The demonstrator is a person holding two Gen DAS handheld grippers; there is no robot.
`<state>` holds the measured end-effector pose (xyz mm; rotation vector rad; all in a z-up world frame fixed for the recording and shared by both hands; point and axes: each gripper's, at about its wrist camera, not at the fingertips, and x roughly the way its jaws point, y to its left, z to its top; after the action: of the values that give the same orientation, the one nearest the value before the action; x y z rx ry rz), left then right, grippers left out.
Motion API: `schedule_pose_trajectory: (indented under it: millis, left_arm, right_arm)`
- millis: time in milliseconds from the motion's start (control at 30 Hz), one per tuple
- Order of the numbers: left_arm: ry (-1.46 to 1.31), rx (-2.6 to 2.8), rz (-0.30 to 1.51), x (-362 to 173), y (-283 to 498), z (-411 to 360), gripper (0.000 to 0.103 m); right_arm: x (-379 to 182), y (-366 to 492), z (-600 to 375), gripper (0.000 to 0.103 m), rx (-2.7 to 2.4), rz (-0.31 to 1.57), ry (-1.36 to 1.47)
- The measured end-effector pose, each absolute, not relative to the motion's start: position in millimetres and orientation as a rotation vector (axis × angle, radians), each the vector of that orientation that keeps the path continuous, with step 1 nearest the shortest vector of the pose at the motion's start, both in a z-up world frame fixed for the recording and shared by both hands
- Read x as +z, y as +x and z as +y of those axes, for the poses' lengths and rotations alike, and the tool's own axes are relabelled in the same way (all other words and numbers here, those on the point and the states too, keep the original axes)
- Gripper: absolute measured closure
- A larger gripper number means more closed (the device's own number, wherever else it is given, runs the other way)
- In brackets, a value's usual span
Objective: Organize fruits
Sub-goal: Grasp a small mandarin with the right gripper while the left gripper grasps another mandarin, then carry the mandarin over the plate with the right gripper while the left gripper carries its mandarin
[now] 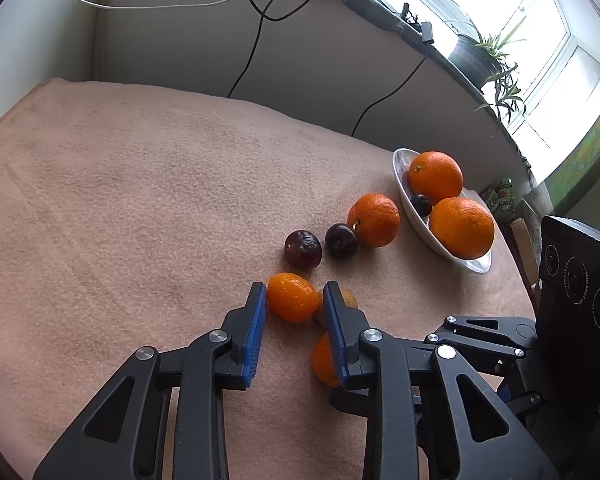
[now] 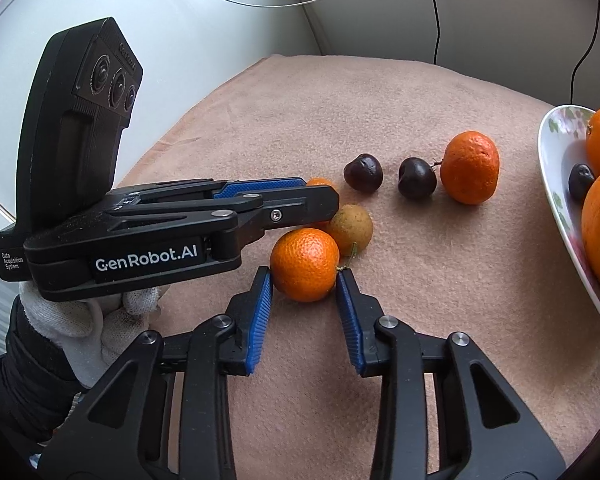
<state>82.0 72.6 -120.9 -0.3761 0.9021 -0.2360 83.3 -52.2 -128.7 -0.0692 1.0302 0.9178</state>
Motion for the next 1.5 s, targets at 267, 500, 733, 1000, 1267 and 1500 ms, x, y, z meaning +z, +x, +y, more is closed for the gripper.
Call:
schedule_pose_trajectory:
  millis: [267, 500, 733, 1000, 1267, 1500]
  left_arm:
    - [-0.379, -0.232, 0.896, -122, 81, 72, 0.080]
    - [-0.398, -0.226, 0.875, -118, 76, 77, 0.080]
    - [-0.392, -0.231, 0.852, -109, 72, 71, 0.080]
    - [-0.375, -0.250, 0.821, -94, 74, 55, 0.080]
    - [-0.363, -0.273, 0.807, -86, 81, 39, 0.080]
    - [-0.348, -0.295, 0.798, -78, 89, 25, 0.080]
  right_arm:
    - [-127, 80, -58, 0.070, 0.909, 1.016, -0.072]
    - [-121, 77, -71, 0.070, 0.900, 1.003, -0.060]
    - [-112, 74, -90, 0.070, 0.872, 0.969, -0.049]
    - [-99, 71, -129, 0.070, 0.807, 0.918, -0.006]
    - [-84, 75, -173, 0.070, 0.722, 0.873, 0.023]
    - [-77, 76, -205, 0.070, 0.660, 0.842, 0.040]
